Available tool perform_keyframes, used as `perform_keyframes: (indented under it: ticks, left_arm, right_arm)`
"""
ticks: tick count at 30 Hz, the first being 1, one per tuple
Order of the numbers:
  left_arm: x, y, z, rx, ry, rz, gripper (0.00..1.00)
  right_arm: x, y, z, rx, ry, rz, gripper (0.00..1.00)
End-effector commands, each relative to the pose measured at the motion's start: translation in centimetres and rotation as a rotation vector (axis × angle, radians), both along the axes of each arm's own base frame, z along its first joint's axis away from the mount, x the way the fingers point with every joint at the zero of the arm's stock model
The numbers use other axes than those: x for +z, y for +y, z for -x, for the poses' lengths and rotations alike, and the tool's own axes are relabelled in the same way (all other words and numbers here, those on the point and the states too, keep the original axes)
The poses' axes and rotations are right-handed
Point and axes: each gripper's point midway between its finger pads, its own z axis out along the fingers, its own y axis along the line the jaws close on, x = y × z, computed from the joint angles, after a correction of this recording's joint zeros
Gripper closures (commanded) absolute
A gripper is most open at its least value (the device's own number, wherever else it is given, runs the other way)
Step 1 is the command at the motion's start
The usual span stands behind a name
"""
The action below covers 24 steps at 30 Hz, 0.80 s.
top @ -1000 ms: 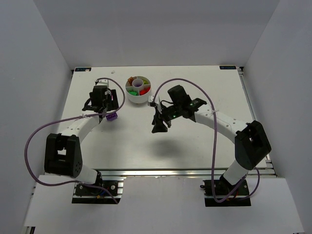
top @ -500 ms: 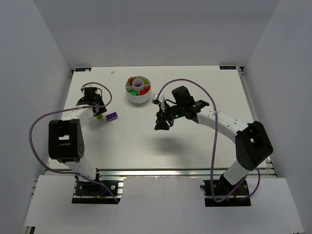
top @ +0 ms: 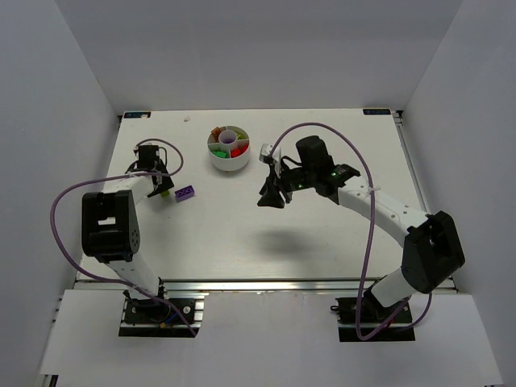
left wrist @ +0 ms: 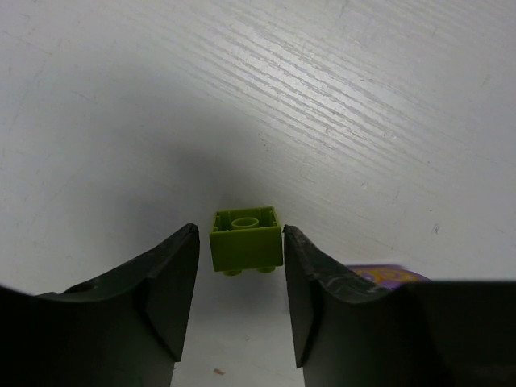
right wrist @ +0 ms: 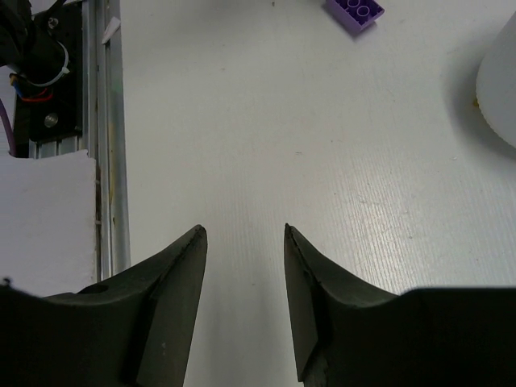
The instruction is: Sort the legos into containers by color
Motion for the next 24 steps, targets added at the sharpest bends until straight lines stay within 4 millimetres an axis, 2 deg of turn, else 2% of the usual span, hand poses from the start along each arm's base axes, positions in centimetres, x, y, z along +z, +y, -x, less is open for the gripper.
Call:
perform_keyframes:
  ticks: [1, 4, 7, 10, 11, 13, 14, 16, 17, 18, 19, 21, 22, 24]
  left_arm:
    - [1.2, -0.2, -1.3, -0.003, -0.042, 0.020, 0.46]
    - [1.1, -0.3, -1.3, -0.005, -0.039, 0.022, 0.48]
    - [1.0, -0.4, -1.2, -0.012, -0.036, 0.028, 0.59]
    - [1.8, -0.5, -1.5, -0.026, -0.048, 0.030, 0.79]
    - [3.0, -0.5, -1.8, -0.038, -0.077, 0.023, 0.90]
    - [4.8, -1.1, -2.4, -0.067, -0.139, 0.039, 0.98]
    - [7.0, -2.3, -2.8, -0.120, -0.207, 0.077, 1.00]
    - [9.5, -4.8, -3.6, -0.218, -0.313, 0.143, 1.00]
    - [11.7, -7.3, -3.7, -0.323, -0.380, 0.208, 1.00]
    - [13.3, -8.7, -4.2, -0.388, -0.450, 0.228, 1.00]
    - [14.3, -11.7, -4.2, -0.479, -0.478, 0.256, 1.00]
    - [16.0, -15.0, -4.1, -0.621, -0.518, 0.270, 1.00]
    - [17.5, -17.2, -4.2, -0.710, -0.552, 0.235, 1.00]
    - [19.0, -19.4, -4.6, -0.799, -0.583, 0.183, 1.00]
  right_arm:
    - [1.1, -0.1, 0.2, 0.008, -0.004, -0.037, 0.52]
    - [1.4, -0.4, 0.1, 0.008, -0.001, -0.046, 0.52]
    - [1.6, -0.6, 0.1, 0.004, 0.005, -0.052, 0.52]
    - [2.0, -0.9, 0.0, -0.001, 0.001, -0.061, 0.53]
    - [2.3, -1.0, 0.0, -0.004, -0.007, -0.067, 0.53]
    - [2.7, -1.4, -0.4, -0.021, -0.020, -0.075, 0.56]
    - [3.2, -1.7, -0.3, -0.030, -0.032, -0.084, 0.58]
    - [4.1, -2.1, -0.9, -0.057, -0.064, -0.106, 0.66]
    - [4.5, -2.6, -0.9, -0.073, -0.080, -0.117, 0.70]
    - [5.1, -2.8, -1.2, -0.086, -0.100, -0.132, 0.76]
    - [5.5, -3.1, -1.3, -0.100, -0.103, -0.143, 0.83]
    - [6.2, -3.9, -1.4, -0.121, -0.120, -0.162, 0.85]
    - [6.9, -4.1, -1.5, -0.126, -0.136, -0.179, 0.86]
    - [7.2, -4.6, -1.7, -0.139, -0.140, -0.190, 0.87]
